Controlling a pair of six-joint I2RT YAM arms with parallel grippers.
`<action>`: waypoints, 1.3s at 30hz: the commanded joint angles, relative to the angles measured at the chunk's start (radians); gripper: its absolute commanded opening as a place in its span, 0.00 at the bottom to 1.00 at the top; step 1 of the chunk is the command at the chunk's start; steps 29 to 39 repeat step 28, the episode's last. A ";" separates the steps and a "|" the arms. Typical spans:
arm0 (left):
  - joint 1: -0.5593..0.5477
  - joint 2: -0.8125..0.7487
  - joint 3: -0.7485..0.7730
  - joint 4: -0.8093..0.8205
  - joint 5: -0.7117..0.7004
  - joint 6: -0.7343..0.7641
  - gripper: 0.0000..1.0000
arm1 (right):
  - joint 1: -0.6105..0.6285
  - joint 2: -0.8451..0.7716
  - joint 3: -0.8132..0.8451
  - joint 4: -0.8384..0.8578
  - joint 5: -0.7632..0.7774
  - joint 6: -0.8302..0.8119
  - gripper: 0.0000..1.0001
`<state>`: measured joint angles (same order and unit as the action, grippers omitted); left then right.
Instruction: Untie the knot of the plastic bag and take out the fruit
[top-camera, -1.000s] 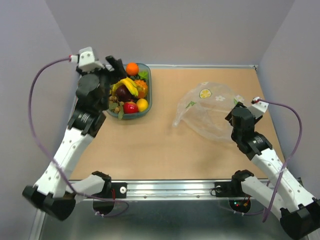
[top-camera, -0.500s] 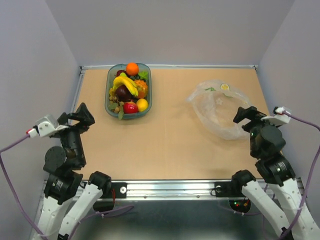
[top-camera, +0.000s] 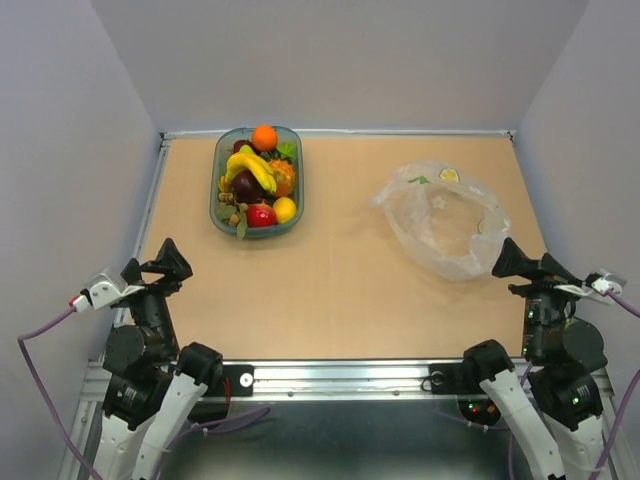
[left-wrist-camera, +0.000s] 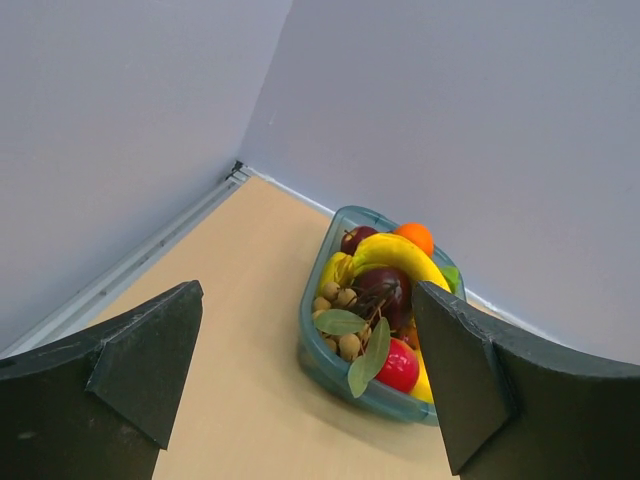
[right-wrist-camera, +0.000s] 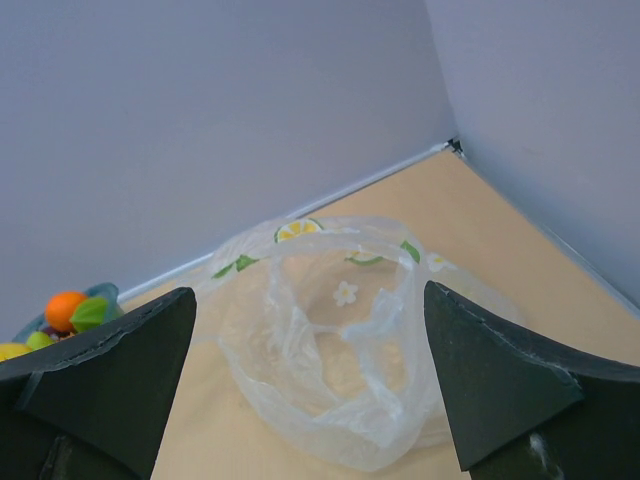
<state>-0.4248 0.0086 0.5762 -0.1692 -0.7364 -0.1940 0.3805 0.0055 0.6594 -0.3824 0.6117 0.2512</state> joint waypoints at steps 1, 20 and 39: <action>0.000 -0.134 -0.015 0.042 0.004 -0.002 0.96 | 0.000 0.025 -0.035 0.007 -0.021 0.025 1.00; 0.044 -0.148 -0.025 0.094 -0.032 0.010 0.96 | 0.000 0.034 -0.047 0.010 -0.006 0.011 1.00; 0.055 -0.150 -0.029 0.105 0.002 0.016 0.97 | 0.000 0.022 -0.049 0.010 -0.003 0.011 1.00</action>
